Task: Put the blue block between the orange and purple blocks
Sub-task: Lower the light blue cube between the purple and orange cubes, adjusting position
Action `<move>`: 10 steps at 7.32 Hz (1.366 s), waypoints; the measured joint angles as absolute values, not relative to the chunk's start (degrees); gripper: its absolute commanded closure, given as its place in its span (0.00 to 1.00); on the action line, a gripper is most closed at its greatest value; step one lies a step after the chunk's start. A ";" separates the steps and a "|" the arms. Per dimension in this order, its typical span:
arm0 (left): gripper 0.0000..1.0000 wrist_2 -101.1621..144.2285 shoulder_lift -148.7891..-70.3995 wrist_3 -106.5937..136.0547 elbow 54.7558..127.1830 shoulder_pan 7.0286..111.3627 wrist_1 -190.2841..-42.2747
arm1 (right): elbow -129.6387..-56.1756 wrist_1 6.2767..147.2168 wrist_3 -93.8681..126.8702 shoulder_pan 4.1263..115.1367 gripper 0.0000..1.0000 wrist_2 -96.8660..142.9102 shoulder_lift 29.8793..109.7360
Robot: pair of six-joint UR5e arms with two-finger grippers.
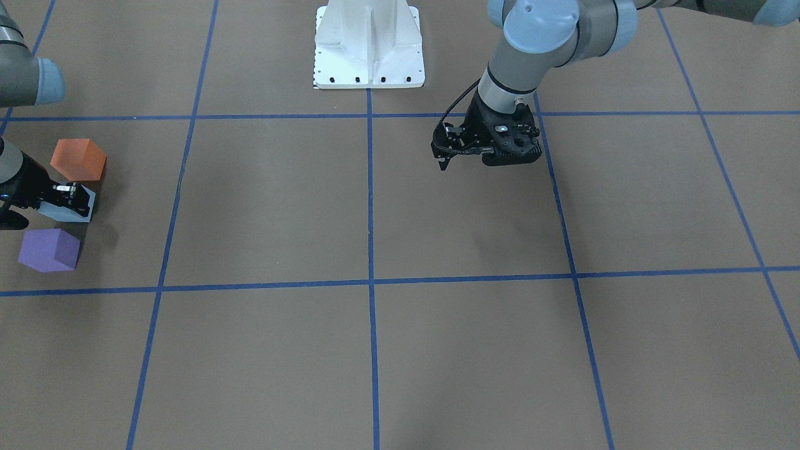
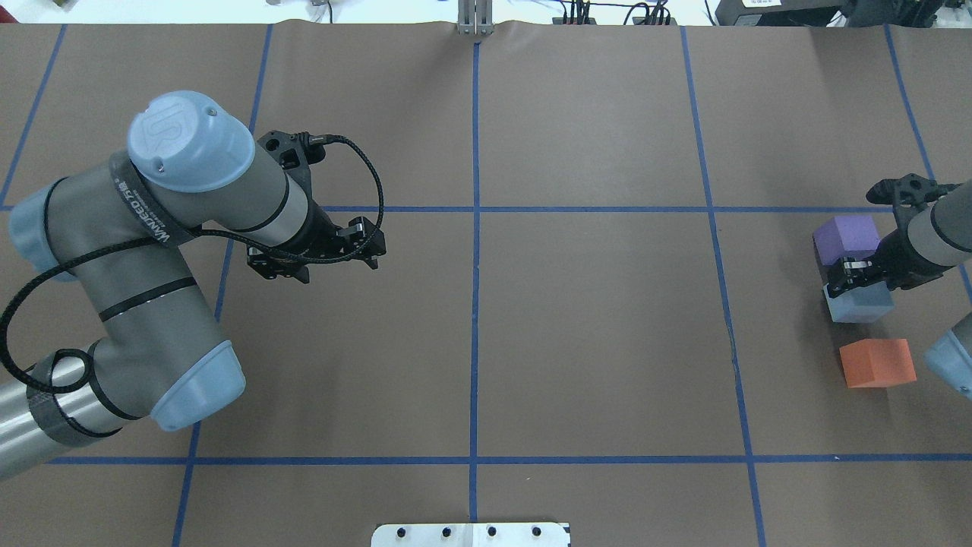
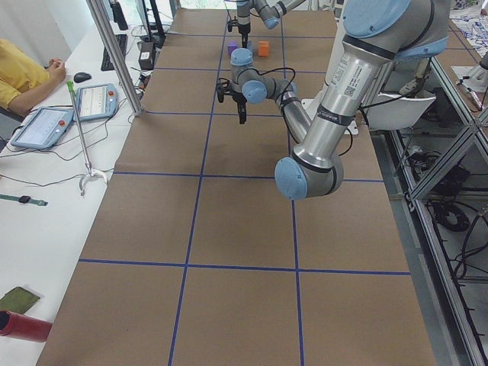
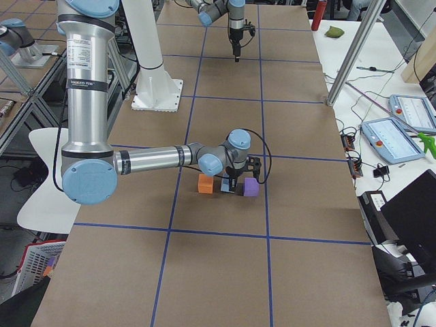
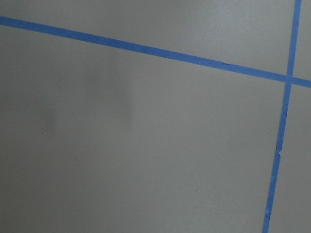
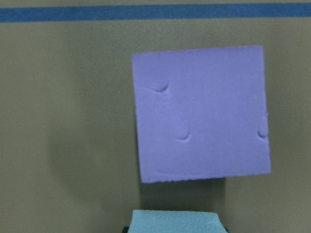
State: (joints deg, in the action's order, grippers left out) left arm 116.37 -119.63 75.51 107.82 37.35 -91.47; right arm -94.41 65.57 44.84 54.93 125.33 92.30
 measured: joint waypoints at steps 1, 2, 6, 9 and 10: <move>0.00 116.35 -119.67 75.53 107.84 37.35 -91.46 | -94.13 65.57 44.88 54.93 1.00 125.33 92.09; 0.00 116.33 -119.69 75.52 107.84 37.35 -91.47 | -93.68 65.57 44.88 54.93 0.77 125.33 91.73; 0.00 116.31 -119.71 75.52 107.84 37.35 -91.44 | -93.30 65.37 44.92 54.98 0.00 125.19 91.58; 0.00 116.31 -119.73 75.58 107.84 37.30 -91.41 | -93.45 62.88 44.83 55.08 0.00 125.09 92.52; 0.00 116.29 -119.72 75.58 107.87 37.28 -91.41 | -93.67 62.04 44.81 55.21 0.00 125.20 92.99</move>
State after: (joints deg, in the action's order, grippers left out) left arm 116.29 -119.72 75.58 107.87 37.28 -91.41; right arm -93.67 62.04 44.81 55.21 125.20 92.99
